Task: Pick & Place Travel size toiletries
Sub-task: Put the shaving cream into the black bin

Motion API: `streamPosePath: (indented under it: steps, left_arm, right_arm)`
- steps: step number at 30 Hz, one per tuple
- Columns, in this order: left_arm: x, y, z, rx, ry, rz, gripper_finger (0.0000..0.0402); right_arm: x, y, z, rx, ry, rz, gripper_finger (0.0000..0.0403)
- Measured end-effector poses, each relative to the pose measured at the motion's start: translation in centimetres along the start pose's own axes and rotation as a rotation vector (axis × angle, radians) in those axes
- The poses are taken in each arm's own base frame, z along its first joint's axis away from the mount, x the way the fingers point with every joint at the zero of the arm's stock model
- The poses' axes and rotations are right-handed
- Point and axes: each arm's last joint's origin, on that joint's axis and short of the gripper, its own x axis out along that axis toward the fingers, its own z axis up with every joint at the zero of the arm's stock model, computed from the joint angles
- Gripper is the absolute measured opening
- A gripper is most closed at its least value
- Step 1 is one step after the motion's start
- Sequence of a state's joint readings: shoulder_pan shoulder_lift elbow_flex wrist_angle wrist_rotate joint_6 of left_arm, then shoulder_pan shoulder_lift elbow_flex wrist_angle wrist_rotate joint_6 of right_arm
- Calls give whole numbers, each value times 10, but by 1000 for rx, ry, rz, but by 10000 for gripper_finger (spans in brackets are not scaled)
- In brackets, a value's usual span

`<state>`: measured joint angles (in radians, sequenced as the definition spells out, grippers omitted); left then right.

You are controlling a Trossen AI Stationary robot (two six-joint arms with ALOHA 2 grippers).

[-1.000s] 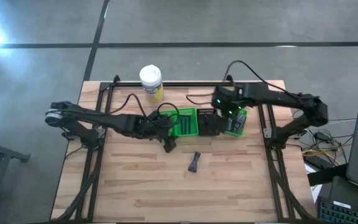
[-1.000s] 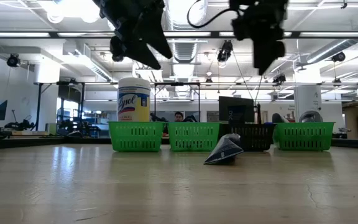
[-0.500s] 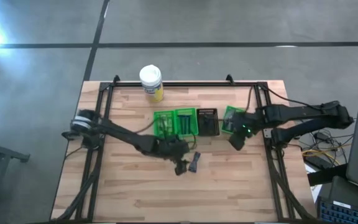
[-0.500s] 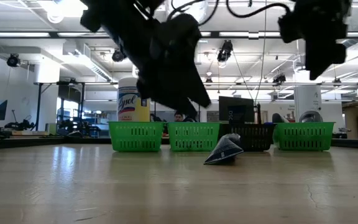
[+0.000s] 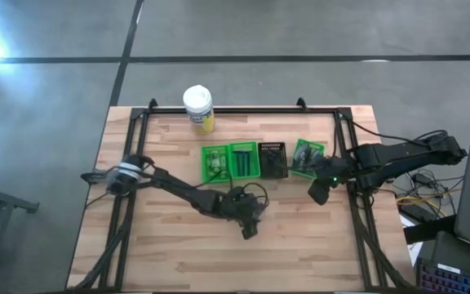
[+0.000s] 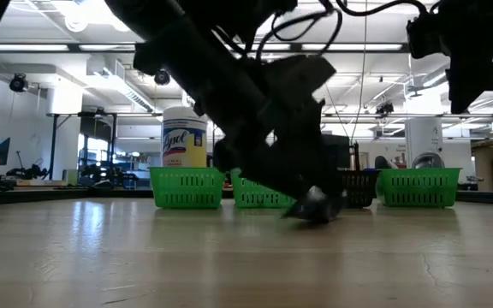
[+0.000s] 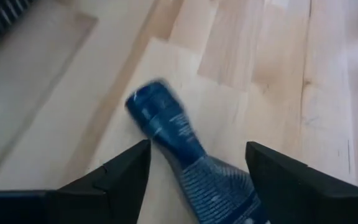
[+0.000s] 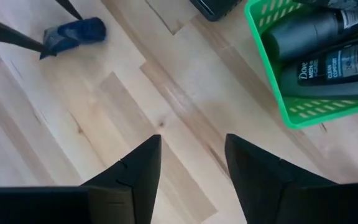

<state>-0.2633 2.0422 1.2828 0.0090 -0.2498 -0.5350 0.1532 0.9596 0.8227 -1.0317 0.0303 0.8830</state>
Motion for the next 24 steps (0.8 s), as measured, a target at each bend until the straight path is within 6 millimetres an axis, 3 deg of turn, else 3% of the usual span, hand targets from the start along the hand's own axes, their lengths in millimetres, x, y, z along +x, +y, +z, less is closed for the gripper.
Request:
streamPosePath:
  steps: [7,13,17,24]
  left_arm:
    - [4,0,-6,-55,39,-13,211]
    - [-33,-7,24,-37,-64,-10,193]
    - [-48,-7,29,-77,-52,-10,175]
    - [-34,-7,18,-222,56,-128,60]
  right_arm:
    - [2,-1,0,-26,7,-8,185]
    - [5,-2,-1,-27,13,-17,185]
    - [7,-2,-2,-22,12,-14,170]
    - [12,1,0,-19,-19,22,131]
